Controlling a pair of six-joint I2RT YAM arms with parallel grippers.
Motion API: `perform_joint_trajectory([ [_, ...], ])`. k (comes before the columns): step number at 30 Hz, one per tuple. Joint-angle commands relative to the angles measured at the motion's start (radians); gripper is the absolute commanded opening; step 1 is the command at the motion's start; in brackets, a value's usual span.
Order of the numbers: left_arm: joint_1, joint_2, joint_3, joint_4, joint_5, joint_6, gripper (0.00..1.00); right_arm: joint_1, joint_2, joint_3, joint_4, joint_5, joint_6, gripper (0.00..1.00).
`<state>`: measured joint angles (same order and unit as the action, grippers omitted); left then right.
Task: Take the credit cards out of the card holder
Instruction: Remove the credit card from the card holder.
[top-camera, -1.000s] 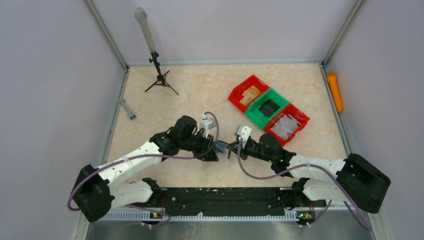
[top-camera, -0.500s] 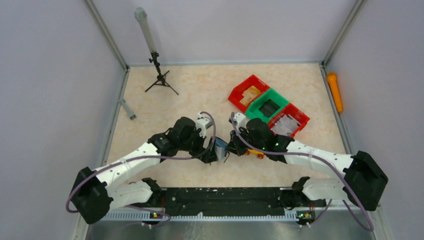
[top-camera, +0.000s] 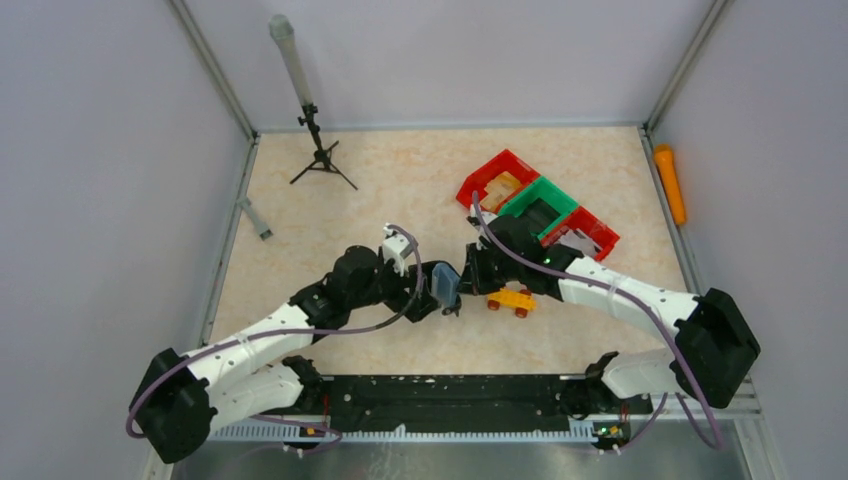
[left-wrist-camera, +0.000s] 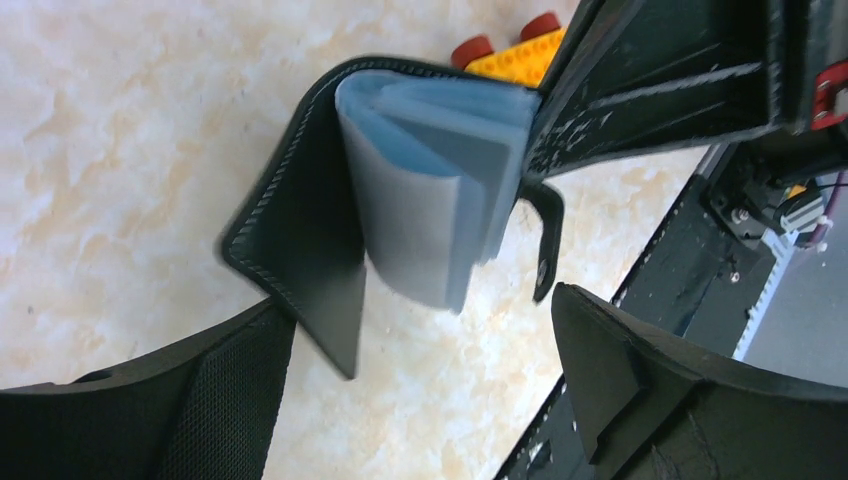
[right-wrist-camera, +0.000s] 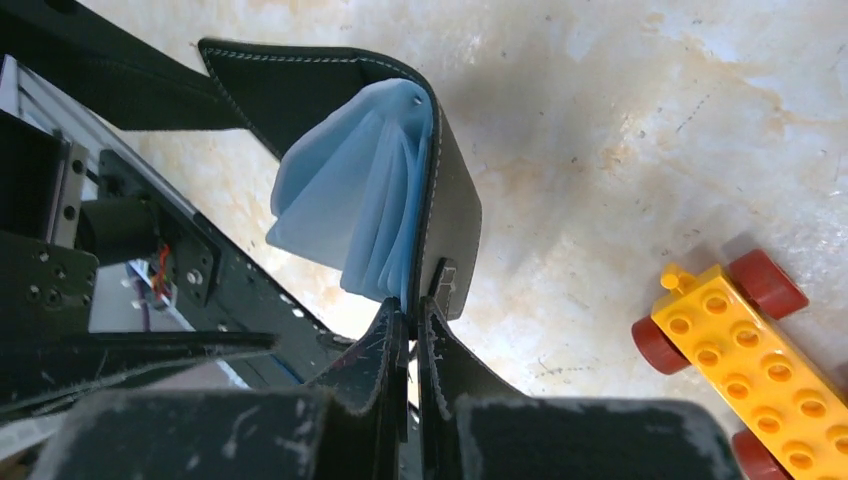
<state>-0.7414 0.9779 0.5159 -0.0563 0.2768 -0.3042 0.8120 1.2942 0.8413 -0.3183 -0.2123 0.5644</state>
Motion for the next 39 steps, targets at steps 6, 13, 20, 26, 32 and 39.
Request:
perform_joint_trajectory([
  [6, -0.001, 0.091, 0.009, 0.203, 0.013, 0.038, 0.99, -0.015, 0.005, 0.036, 0.024, -0.088, 0.101, 0.00],
  [13, 0.000, 0.110, 0.015, 0.152, -0.044, 0.067, 0.81, -0.033, -0.009, 0.005, 0.066, -0.121, 0.106, 0.00],
  [20, 0.003, 0.142, 0.020, 0.148, -0.035, 0.096, 0.44, -0.050, -0.011, -0.040, 0.123, -0.153, 0.106, 0.00],
  [26, 0.007, 0.168, 0.059, 0.124, -0.067, 0.129, 0.00, -0.057, 0.001, -0.066, 0.209, -0.187, 0.003, 0.00],
  [32, 0.012, 0.316, 0.215, -0.031, -0.153, 0.097, 0.00, -0.073, 0.080, -0.036, 0.247, -0.106, -0.186, 0.00],
  [39, 0.070, 0.493, 0.354, -0.075, -0.174, 0.014, 0.00, -0.085, 0.209, 0.088, 0.240, 0.021, -0.315, 0.00],
])
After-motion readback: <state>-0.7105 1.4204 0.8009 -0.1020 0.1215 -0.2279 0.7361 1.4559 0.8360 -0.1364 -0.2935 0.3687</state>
